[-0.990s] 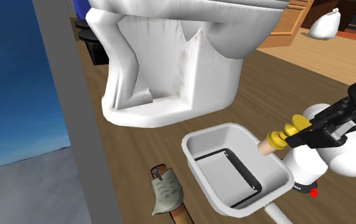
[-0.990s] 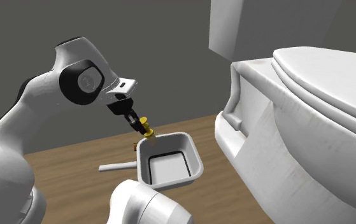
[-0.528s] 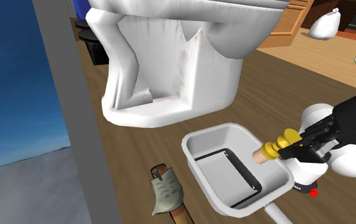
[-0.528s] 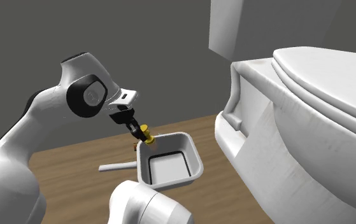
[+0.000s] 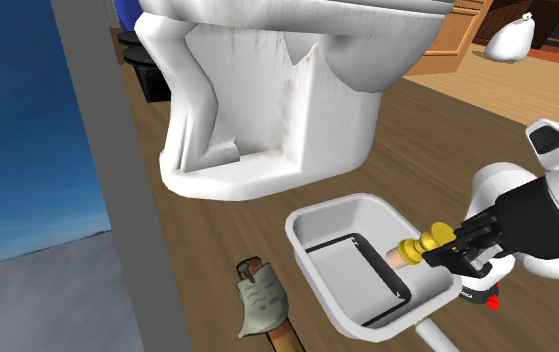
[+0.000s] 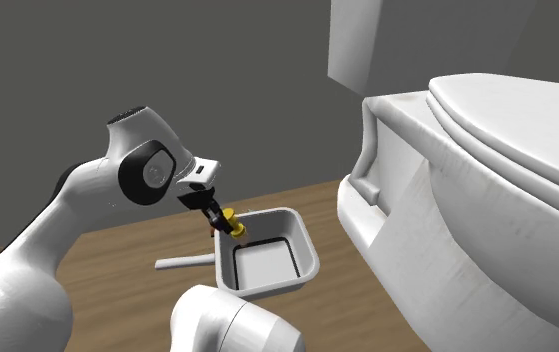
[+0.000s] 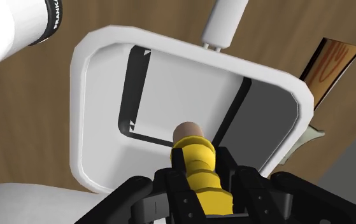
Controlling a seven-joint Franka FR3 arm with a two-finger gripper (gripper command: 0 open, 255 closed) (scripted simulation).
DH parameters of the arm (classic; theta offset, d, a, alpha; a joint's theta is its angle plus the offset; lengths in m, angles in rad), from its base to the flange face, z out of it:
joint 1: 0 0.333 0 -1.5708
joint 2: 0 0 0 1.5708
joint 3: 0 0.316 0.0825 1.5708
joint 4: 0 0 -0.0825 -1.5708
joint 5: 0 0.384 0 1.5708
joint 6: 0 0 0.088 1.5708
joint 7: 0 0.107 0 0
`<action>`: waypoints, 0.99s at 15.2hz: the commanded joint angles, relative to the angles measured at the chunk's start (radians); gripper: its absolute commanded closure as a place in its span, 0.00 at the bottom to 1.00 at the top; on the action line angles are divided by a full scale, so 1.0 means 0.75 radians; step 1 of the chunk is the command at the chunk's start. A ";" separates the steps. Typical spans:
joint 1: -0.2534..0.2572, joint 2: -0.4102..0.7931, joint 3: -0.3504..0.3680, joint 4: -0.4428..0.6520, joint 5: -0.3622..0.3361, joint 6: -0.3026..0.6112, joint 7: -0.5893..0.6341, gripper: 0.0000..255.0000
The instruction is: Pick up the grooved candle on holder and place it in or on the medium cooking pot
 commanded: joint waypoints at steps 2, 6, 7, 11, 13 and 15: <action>0.013 -0.004 0.031 -0.037 0.027 0.032 0.012 1.00; 0.013 -0.004 0.031 -0.037 0.027 0.032 0.012 1.00; 0.013 -0.004 0.031 -0.037 0.027 0.032 0.012 1.00; 0.013 -0.004 0.030 -0.037 0.027 0.031 0.012 0.00; 0.013 -0.004 0.030 -0.037 0.027 0.031 0.012 0.00; 0.013 -0.004 0.031 -0.037 0.027 0.032 0.012 0.00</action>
